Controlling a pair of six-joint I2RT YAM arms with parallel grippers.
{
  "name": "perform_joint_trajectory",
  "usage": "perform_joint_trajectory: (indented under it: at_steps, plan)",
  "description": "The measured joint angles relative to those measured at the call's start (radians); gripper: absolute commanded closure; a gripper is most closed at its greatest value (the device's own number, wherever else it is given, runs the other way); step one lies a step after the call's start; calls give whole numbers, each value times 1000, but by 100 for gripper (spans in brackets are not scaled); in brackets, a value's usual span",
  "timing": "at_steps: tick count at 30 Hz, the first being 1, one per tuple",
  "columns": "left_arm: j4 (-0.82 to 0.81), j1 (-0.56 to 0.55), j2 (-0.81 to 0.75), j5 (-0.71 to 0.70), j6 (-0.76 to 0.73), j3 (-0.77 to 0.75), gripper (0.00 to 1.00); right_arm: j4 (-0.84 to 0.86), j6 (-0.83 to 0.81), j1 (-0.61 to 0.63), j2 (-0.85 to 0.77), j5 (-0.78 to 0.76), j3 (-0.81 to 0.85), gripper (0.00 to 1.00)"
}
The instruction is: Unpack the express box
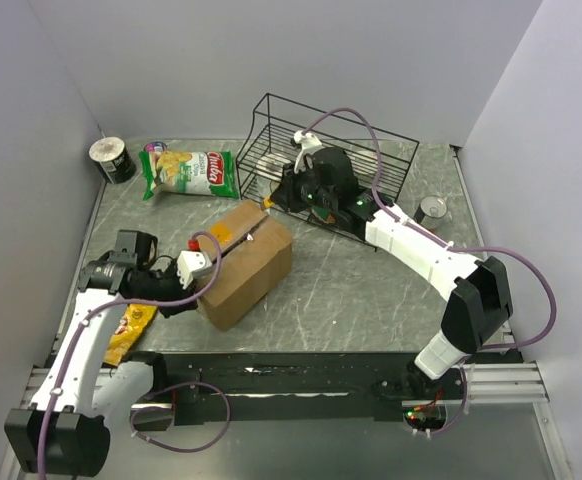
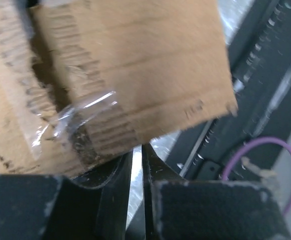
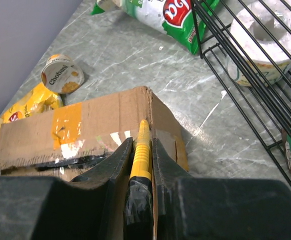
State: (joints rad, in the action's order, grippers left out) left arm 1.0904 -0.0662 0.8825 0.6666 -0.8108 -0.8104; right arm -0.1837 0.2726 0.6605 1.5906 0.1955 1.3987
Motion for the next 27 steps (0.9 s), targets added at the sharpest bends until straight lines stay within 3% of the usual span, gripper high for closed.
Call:
perform_joint_trajectory:
  at_steps: [4, 5, 7, 10, 12, 19, 27]
  plan:
    - [126, -7, 40, -1, -93, -93, 66, 0, -9, 0, 1, 8, 2, 100]
    - [157, -7, 45, 3, -100, -137, 57, 0, -10, -3, 1, 14, 2, 100]
    - [201, -7, 47, 27, -101, -282, 50, -2, -21, -11, 1, 34, 2, 100]
    - [105, -9, 79, 95, 36, -523, 52, -5, -35, -35, 3, 77, 2, 100]
    - [-40, -11, 91, 117, 172, -573, 50, -7, -44, -50, 8, 106, 5, 100]
    - [-628, -55, 201, 53, 711, -254, 45, -37, -99, -74, 47, 193, 57, 100]
    - [-831, -60, 286, -13, 906, -106, 43, -49, -140, -76, 53, 219, 69, 100]
